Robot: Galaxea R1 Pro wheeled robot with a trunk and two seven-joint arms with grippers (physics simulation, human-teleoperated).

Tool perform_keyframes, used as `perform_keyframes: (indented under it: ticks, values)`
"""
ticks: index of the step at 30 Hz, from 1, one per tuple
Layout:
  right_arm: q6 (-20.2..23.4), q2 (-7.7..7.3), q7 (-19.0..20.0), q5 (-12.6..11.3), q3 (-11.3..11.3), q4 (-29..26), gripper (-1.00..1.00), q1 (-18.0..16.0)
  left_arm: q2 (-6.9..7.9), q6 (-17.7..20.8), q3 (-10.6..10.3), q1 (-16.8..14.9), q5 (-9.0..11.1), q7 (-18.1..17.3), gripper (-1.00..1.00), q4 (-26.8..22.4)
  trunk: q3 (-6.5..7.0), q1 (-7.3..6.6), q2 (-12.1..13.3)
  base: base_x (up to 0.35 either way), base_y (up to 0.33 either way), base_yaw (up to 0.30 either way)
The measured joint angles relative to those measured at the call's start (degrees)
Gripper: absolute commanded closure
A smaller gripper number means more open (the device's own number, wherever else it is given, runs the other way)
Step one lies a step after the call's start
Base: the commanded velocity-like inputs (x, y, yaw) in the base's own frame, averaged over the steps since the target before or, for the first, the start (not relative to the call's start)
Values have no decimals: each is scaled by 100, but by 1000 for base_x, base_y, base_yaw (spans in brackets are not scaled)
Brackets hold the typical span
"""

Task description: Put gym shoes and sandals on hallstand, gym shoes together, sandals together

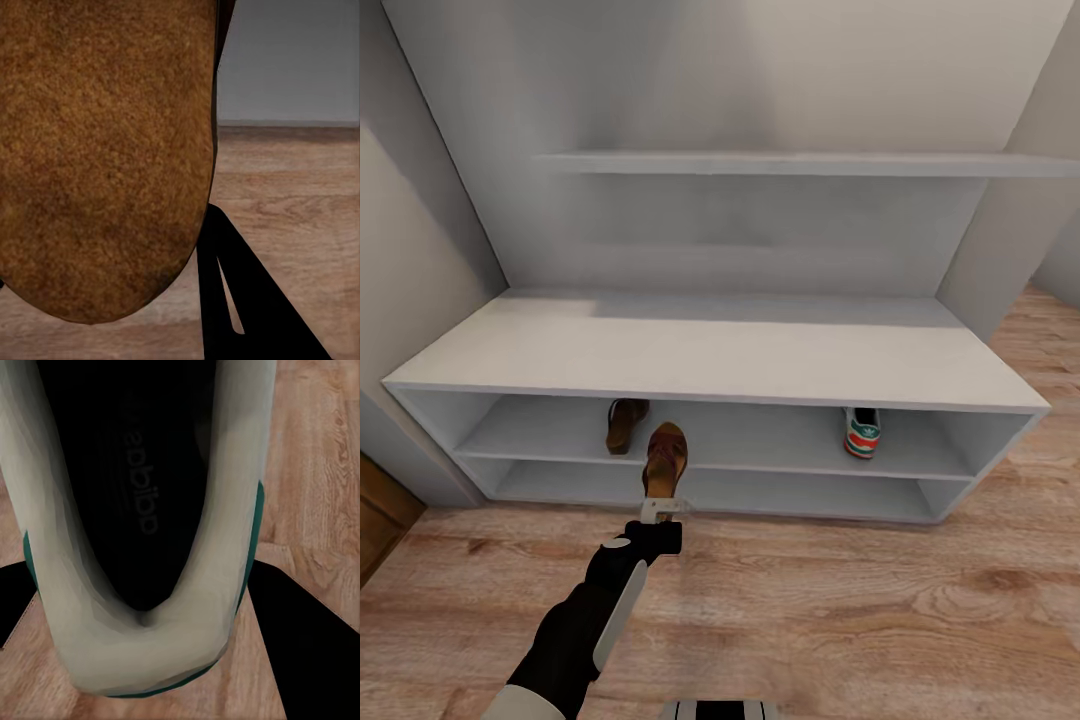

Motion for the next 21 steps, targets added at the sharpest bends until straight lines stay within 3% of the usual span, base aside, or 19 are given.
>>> perform_keyframes:
  ticks: [6,17,21]
  values:
    - [0,-4,0,-2,0,0,100,1,0,0,0,0,-2,0,100,-1,0,2,0,71,0,0]
    - [-2,-3,0,-1,0,0,100,1,0,0,0,0,-1,0,100,-3,0,-1,0,308,22,0]
    - [0,-4,0,-2,0,0,100,1,0,0,0,0,-2,7,100,-4,0,2,0,112,1,0]
